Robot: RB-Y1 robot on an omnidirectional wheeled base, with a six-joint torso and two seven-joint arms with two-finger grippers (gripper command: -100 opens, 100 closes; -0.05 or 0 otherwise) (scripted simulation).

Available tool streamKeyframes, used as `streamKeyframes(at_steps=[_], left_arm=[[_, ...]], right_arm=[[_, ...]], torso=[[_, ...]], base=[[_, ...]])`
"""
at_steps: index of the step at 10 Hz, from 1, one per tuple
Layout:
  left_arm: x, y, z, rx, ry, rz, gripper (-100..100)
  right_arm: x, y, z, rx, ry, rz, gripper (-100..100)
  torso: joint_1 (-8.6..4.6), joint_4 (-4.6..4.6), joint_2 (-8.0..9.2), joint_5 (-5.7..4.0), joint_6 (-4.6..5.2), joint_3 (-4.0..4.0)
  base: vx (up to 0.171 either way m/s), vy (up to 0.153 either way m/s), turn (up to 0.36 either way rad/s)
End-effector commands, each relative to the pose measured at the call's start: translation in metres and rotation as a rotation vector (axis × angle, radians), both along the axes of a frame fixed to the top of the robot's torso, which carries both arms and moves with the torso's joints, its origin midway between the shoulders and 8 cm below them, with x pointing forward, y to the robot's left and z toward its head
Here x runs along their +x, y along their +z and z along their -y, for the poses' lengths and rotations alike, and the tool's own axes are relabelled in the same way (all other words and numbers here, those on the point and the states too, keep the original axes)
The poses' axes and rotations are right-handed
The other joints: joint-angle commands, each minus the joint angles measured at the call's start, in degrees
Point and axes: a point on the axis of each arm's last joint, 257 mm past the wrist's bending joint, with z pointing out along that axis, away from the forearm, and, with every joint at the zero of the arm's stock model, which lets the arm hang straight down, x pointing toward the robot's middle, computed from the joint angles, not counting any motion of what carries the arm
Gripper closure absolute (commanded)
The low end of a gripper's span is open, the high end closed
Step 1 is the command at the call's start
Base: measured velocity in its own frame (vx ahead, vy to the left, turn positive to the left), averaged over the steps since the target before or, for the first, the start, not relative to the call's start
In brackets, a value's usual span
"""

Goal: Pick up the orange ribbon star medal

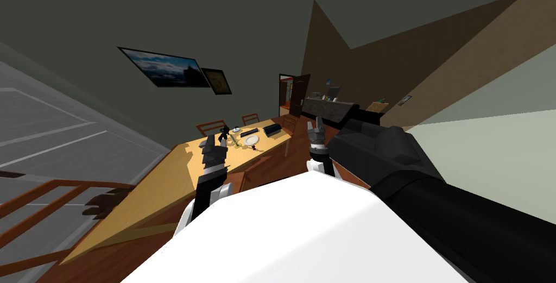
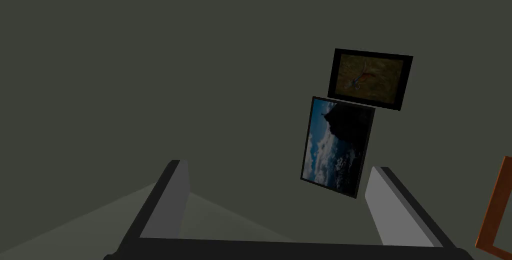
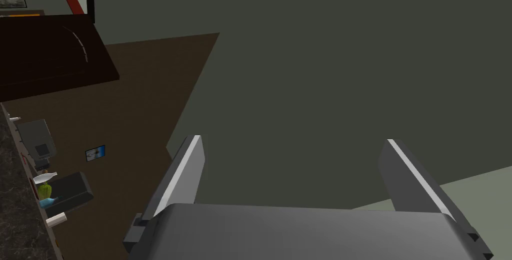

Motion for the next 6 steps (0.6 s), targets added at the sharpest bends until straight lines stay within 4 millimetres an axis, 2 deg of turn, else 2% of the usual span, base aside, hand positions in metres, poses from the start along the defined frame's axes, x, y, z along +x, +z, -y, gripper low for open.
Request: streamKeyframes(at_steps=[1,5,6], left_arm=[[0.004,-0.013,0.000,0.039,-0.010,-0.037,-100],[0.014,-0.045,-0.004,0.095,-0.015,-0.120,-100],[0.021,-0.067,-0.008,0.122,-0.014,-0.174,-100]], right_arm=[[0.000,0.000,0.000,0.000,0.000,0.000,0],[0.000,0.000,0.000,0.000,0.000,0.000,0],[0.000,0.000,0.000,0.000,0.000,0.000,0]], torso=[[0.00,0.00,0.00,0.00,0.00,0.00],[0.04,-0.03,-0.13,0.01,0.01,-0.08],[0.03,-0.04,-0.16,0.01,0.01,-0.09]], base=[[0.018,0.002,-0.095],[0.034,0.003,-0.072],[0.064,-0.002,-0.151]])
